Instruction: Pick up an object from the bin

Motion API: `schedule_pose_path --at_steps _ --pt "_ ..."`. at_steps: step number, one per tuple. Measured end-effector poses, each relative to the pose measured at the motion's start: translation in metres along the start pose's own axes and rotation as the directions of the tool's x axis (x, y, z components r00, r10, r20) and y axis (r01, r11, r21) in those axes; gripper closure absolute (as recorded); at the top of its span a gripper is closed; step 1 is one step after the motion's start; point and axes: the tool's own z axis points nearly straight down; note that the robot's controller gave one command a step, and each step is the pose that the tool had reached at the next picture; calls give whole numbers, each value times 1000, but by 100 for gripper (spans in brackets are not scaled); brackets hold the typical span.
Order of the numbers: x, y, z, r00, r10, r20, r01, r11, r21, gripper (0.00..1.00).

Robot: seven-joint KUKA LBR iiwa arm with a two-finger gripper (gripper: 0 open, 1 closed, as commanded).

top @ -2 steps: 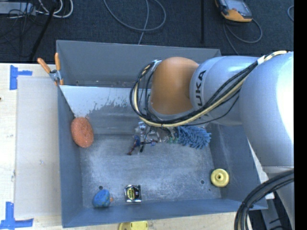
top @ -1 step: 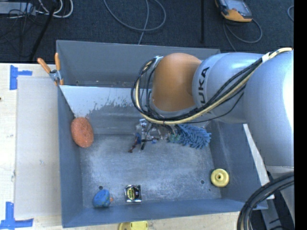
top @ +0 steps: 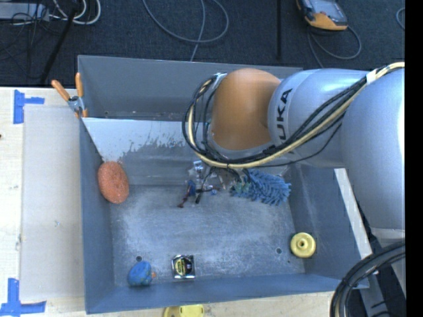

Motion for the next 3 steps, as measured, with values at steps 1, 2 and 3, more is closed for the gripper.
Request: schedule_pose_path --at_steps 1,2,3 --pt "1 0 -13 1000 0 -5 0 1000 0 100" --pt "1 1 -32 1000 0 -5 0 1000 0 100" --pt "0 1 -48 1000 0 1 0 1000 0 100"
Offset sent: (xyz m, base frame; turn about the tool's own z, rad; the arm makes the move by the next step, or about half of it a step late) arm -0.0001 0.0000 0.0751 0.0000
